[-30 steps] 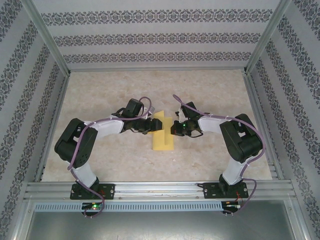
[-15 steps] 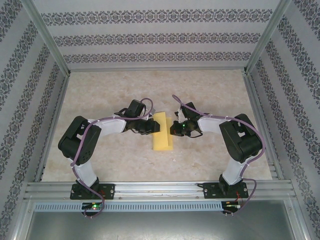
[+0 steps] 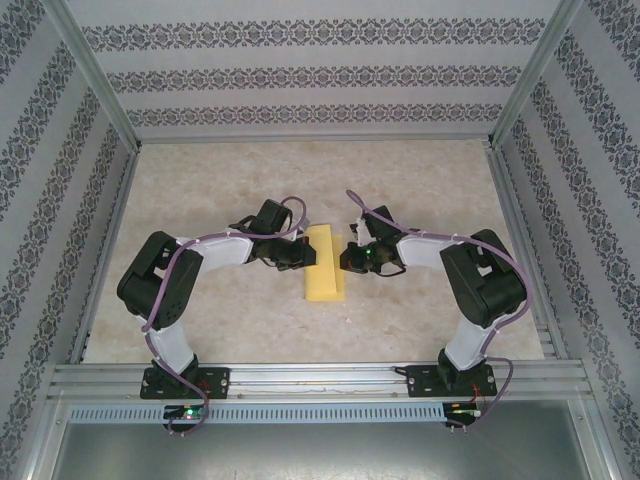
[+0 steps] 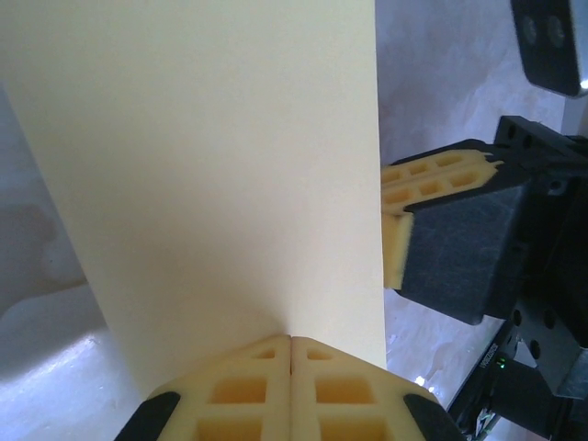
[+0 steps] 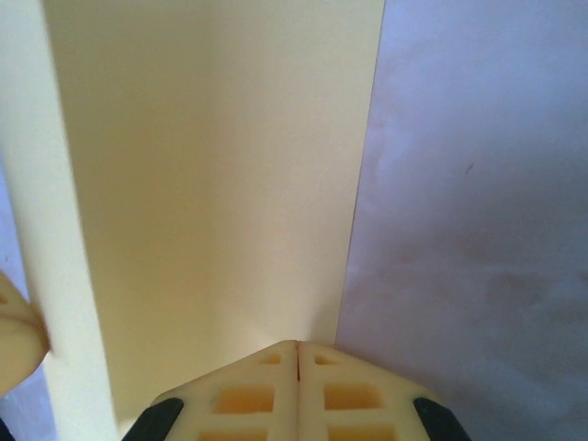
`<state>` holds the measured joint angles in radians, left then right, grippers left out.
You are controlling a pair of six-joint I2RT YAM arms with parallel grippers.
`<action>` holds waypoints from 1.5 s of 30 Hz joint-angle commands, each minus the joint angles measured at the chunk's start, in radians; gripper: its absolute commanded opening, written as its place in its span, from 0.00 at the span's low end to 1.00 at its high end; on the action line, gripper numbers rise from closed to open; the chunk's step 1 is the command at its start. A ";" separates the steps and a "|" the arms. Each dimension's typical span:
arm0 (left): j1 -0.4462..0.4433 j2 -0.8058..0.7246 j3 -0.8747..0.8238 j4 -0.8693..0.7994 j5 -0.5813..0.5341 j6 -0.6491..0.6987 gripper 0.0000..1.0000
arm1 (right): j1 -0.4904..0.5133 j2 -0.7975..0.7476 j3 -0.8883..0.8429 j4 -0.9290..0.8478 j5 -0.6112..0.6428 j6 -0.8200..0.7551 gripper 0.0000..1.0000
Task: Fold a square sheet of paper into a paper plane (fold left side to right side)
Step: First fold in half a square sheet of paper at the center of the table.
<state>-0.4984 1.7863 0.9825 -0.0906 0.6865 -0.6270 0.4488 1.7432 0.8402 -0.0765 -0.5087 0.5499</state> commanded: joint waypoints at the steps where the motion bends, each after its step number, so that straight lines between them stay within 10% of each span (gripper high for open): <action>1: -0.016 0.007 0.022 -0.040 -0.012 0.027 0.00 | -0.022 -0.076 -0.029 0.046 -0.022 0.014 0.08; 17: -0.019 -0.003 0.018 -0.033 0.000 0.026 0.00 | -0.063 -0.065 -0.129 0.359 -0.255 0.122 0.56; 28: -0.022 0.002 0.015 -0.019 0.021 0.020 0.00 | -0.021 0.046 -0.095 0.499 -0.281 0.185 0.54; 45: -0.023 -0.005 0.018 0.005 0.008 -0.005 0.03 | -0.013 0.070 -0.082 0.473 -0.232 0.182 0.10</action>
<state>-0.5095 1.7863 0.9825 -0.0971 0.6910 -0.6281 0.4236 1.7981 0.7395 0.3996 -0.7605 0.7528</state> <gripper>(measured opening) 0.051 0.116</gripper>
